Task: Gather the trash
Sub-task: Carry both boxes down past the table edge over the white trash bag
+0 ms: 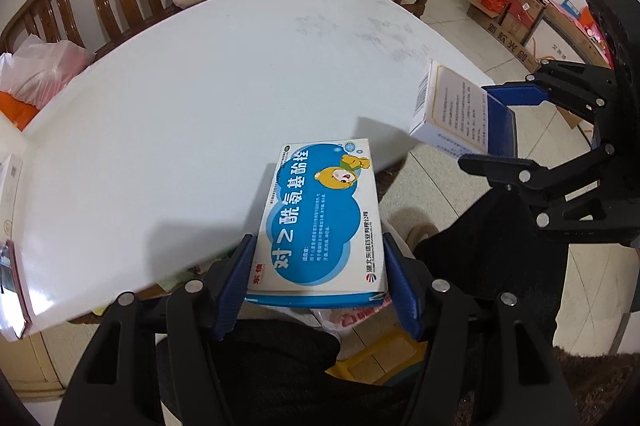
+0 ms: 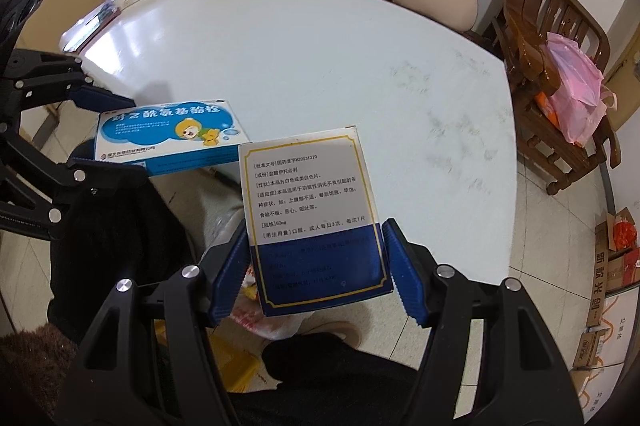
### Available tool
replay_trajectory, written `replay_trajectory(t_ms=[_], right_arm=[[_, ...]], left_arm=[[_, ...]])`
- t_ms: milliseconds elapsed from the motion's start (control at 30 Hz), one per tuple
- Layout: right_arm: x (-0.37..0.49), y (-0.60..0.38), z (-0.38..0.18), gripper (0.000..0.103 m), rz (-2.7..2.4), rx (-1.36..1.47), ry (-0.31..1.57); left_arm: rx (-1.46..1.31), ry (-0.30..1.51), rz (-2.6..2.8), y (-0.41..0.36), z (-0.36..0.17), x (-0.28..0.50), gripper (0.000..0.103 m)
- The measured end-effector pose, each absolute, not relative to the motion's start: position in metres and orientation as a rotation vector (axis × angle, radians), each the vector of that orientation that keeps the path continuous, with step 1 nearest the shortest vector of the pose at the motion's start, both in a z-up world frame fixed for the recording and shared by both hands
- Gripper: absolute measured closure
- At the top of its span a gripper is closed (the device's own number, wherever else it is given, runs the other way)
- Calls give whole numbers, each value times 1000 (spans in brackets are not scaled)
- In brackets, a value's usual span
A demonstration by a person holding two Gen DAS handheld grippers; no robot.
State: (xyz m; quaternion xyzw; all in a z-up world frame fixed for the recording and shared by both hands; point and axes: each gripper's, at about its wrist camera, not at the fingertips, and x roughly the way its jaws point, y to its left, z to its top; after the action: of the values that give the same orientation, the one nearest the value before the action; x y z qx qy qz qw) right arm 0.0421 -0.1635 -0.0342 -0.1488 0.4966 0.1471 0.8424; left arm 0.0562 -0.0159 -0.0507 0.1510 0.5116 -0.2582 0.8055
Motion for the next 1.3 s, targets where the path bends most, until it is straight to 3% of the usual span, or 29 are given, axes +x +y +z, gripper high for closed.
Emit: replay_trajectory(t_ms=[633, 1300], right_arm=[[-16, -139, -92, 39, 347, -317, 1146], [10, -134, -190, 39, 308, -266, 1315]], left_arm=[[318, 1156, -594, -13, -108, -7, 43], [284, 1326, -581, -18, -222, 20, 43]])
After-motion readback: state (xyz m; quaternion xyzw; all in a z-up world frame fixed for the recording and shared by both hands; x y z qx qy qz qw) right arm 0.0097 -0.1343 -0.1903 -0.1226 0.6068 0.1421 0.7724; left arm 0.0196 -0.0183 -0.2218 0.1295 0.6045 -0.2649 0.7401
